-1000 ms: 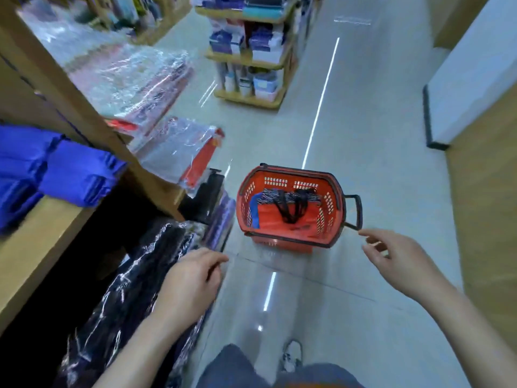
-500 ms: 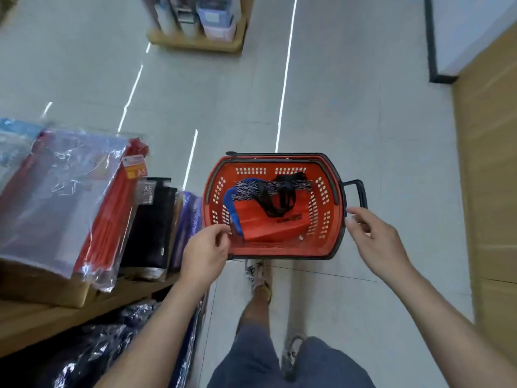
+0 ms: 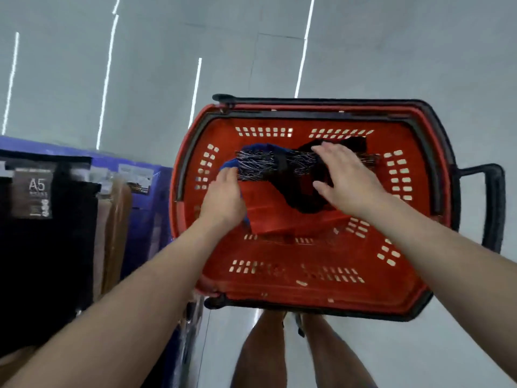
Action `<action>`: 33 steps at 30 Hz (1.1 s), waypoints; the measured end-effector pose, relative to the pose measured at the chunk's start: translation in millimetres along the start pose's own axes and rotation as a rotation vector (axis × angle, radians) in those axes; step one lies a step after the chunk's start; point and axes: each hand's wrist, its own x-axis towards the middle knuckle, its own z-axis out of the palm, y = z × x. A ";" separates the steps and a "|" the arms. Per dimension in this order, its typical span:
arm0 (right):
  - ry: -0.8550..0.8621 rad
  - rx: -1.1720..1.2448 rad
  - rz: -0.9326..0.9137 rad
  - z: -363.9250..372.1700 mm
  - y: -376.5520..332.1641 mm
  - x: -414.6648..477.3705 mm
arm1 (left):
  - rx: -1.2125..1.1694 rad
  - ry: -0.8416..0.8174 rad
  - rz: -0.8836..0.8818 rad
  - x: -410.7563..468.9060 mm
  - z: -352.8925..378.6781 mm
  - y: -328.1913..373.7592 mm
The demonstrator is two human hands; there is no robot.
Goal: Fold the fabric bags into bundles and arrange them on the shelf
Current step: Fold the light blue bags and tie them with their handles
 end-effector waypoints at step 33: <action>0.103 1.202 0.279 -148.4 -63.8 -104.4 | -0.796 0.519 -0.009 -132.2 -218.2 112.9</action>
